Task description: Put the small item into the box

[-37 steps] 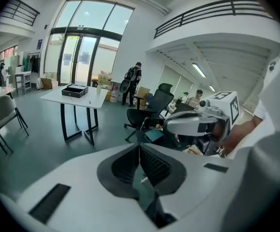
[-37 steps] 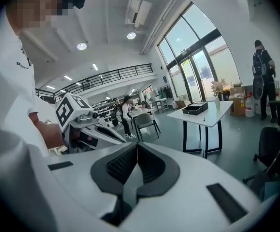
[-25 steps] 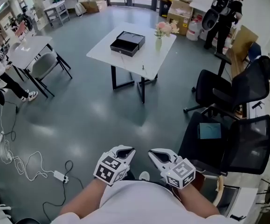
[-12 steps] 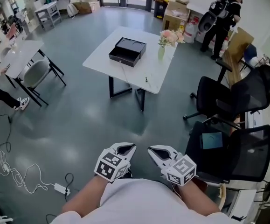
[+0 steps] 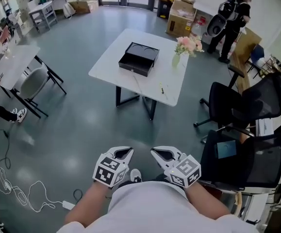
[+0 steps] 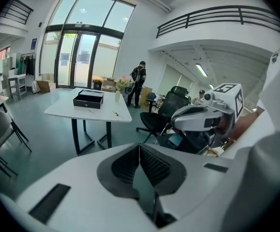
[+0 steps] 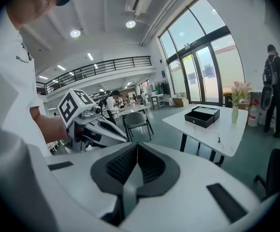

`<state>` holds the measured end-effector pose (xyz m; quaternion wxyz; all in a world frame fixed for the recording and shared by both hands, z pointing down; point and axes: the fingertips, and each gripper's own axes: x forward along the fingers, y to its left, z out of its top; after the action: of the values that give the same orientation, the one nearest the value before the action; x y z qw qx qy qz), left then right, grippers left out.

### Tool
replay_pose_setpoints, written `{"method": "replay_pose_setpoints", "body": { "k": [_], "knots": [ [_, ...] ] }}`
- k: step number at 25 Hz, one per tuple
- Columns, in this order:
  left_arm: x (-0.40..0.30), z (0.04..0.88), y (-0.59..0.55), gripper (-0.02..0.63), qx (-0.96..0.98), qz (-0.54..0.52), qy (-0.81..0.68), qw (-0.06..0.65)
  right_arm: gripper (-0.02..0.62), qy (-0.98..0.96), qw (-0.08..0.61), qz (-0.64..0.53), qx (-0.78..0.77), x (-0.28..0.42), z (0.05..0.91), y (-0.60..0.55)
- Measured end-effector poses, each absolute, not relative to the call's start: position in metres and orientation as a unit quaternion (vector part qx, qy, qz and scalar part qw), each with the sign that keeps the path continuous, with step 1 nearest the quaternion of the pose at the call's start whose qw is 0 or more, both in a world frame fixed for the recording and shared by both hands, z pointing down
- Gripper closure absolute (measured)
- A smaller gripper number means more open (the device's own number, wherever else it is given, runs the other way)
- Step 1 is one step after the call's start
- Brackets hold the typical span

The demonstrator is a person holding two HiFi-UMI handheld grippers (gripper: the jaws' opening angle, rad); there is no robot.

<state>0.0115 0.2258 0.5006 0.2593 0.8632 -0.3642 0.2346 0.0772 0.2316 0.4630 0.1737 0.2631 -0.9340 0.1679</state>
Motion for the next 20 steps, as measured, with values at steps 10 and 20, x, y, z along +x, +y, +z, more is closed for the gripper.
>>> {"method": "replay_pose_setpoints", "body": {
  "k": [10,20],
  "knots": [
    [-0.049,0.515,0.188,0.589,0.844,0.208,-0.406,0.282,0.58,-0.939,0.201,0.168,0.222,0.02,0.481,0.184],
    [-0.099,0.523,0.126,0.589,0.809,0.222,-0.452,0.302,0.58,-0.949,0.191,0.179,0.175,-0.024,0.487,0.099]
  ]
}}
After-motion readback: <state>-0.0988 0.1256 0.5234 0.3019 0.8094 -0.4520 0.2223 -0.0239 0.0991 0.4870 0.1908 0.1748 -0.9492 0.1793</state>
